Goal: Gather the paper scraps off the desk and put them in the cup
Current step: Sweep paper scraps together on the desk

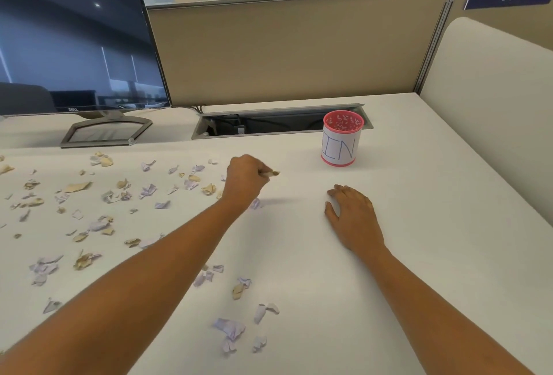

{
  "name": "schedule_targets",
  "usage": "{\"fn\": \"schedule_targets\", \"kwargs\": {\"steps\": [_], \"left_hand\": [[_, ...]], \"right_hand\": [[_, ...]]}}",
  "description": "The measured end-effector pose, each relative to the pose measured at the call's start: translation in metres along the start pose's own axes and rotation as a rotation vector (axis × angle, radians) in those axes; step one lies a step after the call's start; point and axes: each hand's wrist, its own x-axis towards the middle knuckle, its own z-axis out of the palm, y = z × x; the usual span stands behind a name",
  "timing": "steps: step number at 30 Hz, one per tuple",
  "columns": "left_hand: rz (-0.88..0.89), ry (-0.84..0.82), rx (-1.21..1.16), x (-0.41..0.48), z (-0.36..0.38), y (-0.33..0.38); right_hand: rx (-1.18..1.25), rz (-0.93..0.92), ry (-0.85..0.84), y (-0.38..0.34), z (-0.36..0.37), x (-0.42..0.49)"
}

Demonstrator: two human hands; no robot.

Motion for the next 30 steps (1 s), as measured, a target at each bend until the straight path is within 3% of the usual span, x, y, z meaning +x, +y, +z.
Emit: {"fn": "schedule_targets", "kwargs": {"steps": [16, 25, 30], "left_hand": [[0.254, 0.006, -0.102, 0.08, 0.027, 0.147], [0.234, -0.012, -0.058, 0.082, 0.043, 0.148], [0.187, 0.072, -0.215, 0.076, 0.036, 0.135]], "right_hand": [[-0.019, -0.027, 0.05, 0.002, 0.004, 0.0], [-0.021, -0.022, 0.02, 0.002, 0.003, 0.0], [-0.025, -0.024, 0.025, 0.001, 0.001, 0.0]]}}
